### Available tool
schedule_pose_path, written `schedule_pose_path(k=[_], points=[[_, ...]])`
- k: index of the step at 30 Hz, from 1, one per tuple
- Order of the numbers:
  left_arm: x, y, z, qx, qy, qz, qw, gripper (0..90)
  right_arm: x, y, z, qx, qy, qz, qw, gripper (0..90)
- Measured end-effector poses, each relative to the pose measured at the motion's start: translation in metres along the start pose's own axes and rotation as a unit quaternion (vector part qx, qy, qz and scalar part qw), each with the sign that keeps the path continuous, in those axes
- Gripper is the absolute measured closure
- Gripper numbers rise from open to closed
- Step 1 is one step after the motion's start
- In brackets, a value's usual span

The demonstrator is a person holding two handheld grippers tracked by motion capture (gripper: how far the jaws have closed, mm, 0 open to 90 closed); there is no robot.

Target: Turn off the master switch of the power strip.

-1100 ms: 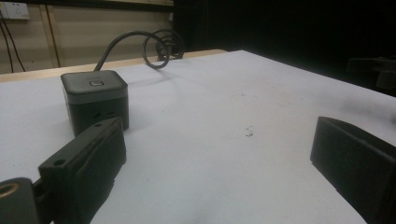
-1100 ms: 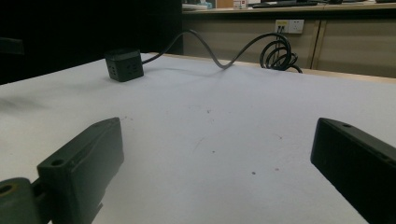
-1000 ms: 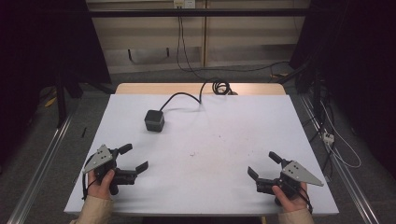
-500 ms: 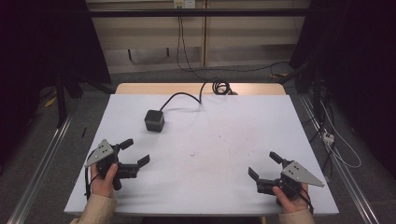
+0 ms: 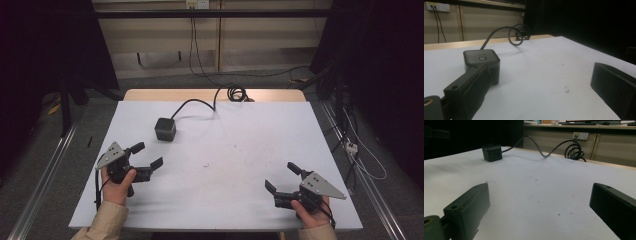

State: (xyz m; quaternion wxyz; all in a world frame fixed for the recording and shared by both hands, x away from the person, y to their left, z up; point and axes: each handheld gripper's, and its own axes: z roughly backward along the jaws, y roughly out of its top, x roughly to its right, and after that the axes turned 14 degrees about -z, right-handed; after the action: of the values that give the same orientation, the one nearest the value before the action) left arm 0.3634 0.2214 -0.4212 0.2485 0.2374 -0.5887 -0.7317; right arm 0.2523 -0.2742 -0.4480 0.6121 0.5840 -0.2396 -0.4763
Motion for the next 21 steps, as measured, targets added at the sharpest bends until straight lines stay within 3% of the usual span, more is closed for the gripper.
schedule_pose_path(k=[21], points=[[-0.013, 0.009, -0.026, -0.017, 0.006, -0.004, 0.9998, 2.8, 0.004, 0.000, 0.002, 0.003, -0.002, -0.002, 1.0000, 2.3]])
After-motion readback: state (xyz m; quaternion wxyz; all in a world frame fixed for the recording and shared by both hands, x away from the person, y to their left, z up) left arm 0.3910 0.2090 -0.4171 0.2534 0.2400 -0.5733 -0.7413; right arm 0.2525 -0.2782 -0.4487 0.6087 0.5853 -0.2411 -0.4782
